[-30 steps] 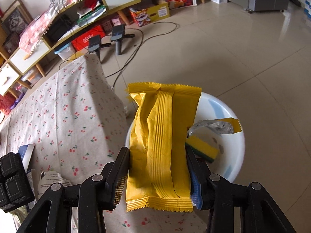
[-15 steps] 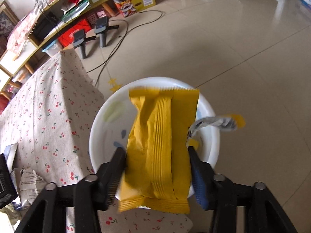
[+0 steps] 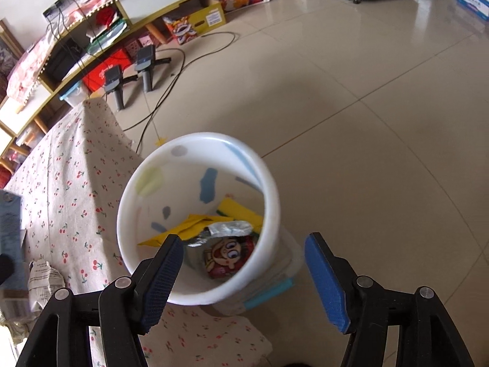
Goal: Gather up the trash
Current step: 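Carry the milk carton over the bin and open the left tool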
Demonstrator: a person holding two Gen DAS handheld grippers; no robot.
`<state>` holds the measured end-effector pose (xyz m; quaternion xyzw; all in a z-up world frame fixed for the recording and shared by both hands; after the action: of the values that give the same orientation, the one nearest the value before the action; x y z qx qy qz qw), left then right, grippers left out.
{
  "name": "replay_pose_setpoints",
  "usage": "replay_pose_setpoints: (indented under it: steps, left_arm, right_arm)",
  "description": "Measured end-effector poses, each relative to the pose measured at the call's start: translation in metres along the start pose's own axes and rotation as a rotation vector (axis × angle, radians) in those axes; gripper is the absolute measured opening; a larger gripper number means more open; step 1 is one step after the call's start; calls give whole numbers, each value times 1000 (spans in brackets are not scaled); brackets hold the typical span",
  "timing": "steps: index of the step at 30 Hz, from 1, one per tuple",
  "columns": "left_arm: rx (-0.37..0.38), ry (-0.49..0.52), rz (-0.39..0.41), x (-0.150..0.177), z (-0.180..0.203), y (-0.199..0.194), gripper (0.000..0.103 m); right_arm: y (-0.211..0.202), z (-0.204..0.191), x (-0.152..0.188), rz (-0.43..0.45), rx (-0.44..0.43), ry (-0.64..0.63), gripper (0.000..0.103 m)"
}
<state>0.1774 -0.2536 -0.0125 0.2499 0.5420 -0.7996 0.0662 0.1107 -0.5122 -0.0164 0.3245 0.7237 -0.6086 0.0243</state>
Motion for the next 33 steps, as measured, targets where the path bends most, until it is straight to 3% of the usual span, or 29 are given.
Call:
replay_pose_setpoints:
  steps: [8,16,19,20,22,26,33]
  left_arm:
    - [-1,43,-49,-7,33,59,59]
    - [-13,55,-45,-16,42,83,59]
    - [-9,58,-22,-19,44,83,63]
    - [-25,64,-22,-19,45,83,77]
    - [-63,73,6,-20,43,77,92]
    - [-106,111,39,-17,39,62,93]
    - [-121,95,44,-12,15,32,93]
  right_arm:
    - [-16,36,9,17,14,34,71]
    - [-25,56,10,33,9,76,71]
    - [-26,58,11,35,5,82,71]
    - [-27,57,10,36,3,84,71]
    - [-27,56,10,41,2,83,71]
    - [-28,51,9,46,9,70,71]
    - [-29,40,7,51,5,54,71]
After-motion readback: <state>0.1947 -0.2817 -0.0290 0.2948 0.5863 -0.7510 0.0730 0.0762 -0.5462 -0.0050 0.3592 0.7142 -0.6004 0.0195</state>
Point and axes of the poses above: each gripper's, at about its wrist camera, not at the fingertips, and y roughly the way its jaws point, z to its right, x to its underside, the point moved 1 cm from there along y, roughly the way its jaws point, and after that the axes turned 3 degrees about -x, right-handed, at the moved point
